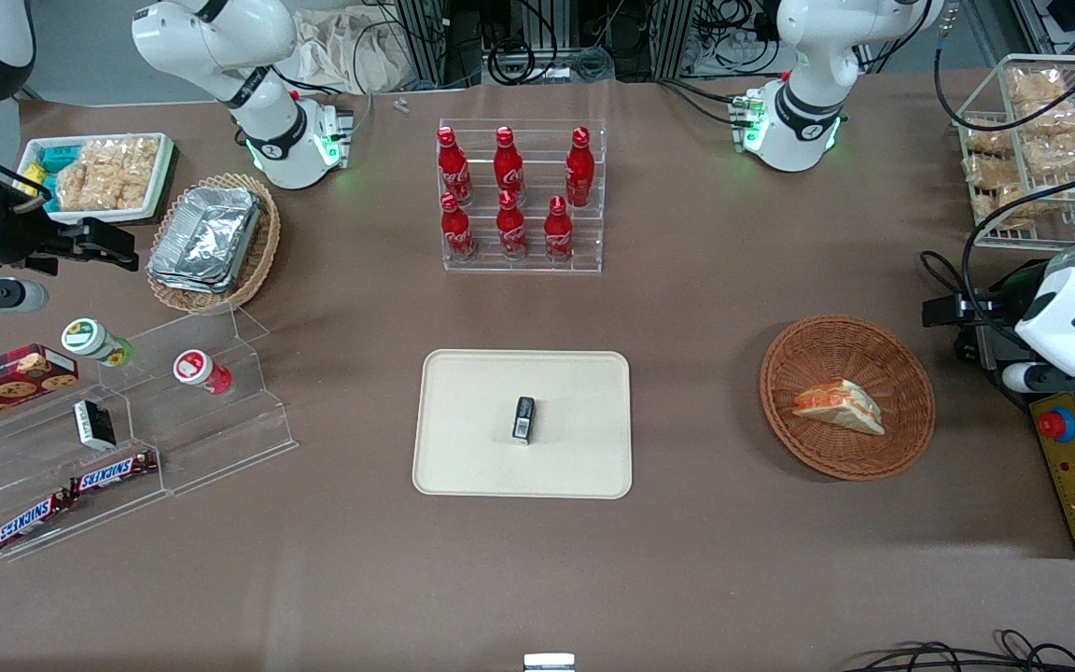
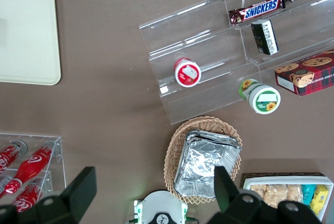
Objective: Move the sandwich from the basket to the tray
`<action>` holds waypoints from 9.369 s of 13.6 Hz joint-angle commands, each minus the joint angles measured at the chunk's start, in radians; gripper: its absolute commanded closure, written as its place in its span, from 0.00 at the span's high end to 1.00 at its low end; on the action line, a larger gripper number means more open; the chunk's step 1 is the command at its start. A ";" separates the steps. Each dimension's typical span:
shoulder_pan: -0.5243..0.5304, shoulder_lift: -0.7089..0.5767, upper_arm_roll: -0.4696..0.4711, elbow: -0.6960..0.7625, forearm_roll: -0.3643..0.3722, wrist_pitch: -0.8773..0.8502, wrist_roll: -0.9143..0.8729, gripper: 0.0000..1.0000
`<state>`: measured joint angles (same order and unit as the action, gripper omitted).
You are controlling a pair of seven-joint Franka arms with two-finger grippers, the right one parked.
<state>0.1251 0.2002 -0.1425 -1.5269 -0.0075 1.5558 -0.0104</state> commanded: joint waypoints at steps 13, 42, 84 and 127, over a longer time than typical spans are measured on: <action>0.010 -0.001 0.000 -0.243 -0.019 0.306 -0.398 0.99; 0.015 0.113 0.003 -0.598 0.000 0.951 -1.275 0.98; -0.309 0.412 -0.379 -0.015 0.342 0.517 -0.729 0.00; -0.024 0.091 -0.315 0.090 0.205 -0.106 -0.573 0.99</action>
<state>0.0860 0.3281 -0.4542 -1.3992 0.2167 1.4582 -0.6179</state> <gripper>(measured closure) 0.004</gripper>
